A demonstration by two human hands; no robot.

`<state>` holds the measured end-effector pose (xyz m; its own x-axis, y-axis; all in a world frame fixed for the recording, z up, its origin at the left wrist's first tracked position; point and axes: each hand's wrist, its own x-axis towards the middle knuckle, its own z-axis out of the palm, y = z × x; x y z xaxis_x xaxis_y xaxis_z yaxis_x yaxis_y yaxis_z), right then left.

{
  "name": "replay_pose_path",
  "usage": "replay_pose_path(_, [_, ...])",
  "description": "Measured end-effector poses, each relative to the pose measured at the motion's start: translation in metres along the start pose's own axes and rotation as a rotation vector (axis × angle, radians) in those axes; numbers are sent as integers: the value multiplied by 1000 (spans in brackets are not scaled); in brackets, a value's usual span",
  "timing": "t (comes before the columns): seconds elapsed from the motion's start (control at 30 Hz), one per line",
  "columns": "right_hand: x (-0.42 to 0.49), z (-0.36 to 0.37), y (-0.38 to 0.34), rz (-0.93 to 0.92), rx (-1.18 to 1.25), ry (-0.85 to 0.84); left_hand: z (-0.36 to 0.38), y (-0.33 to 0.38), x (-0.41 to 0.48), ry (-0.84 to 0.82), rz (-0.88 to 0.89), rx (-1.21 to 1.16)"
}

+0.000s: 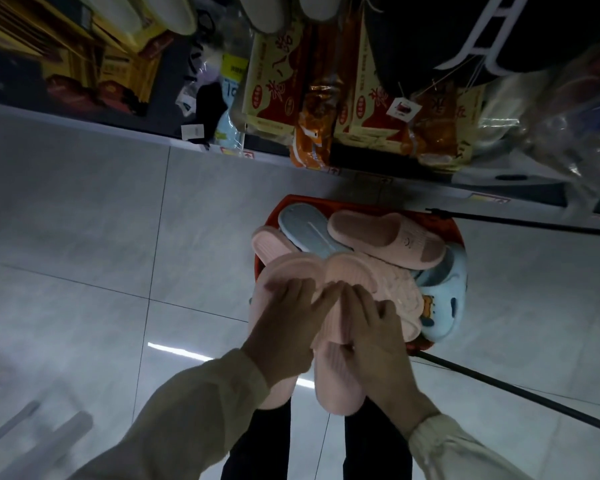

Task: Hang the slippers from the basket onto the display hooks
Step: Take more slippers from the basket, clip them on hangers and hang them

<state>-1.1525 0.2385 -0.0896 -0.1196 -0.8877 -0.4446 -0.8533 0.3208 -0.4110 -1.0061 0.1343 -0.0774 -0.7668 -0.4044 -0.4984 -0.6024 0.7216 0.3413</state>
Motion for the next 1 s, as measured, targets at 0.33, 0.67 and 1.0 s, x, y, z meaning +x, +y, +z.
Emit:
replay_pose_path(0.33, [-17,54,-39,-144,103,-152,31,-36,-50,-66,-191,-55])
replay_pose_path(0.67, [3,59,-86,-288,387,-198,41,-95,-120,-192,-421,-115])
replay_pose_path(1.0, [65,113,-84,-43,109,-331,38,-152,-162,-123,-574,-45])
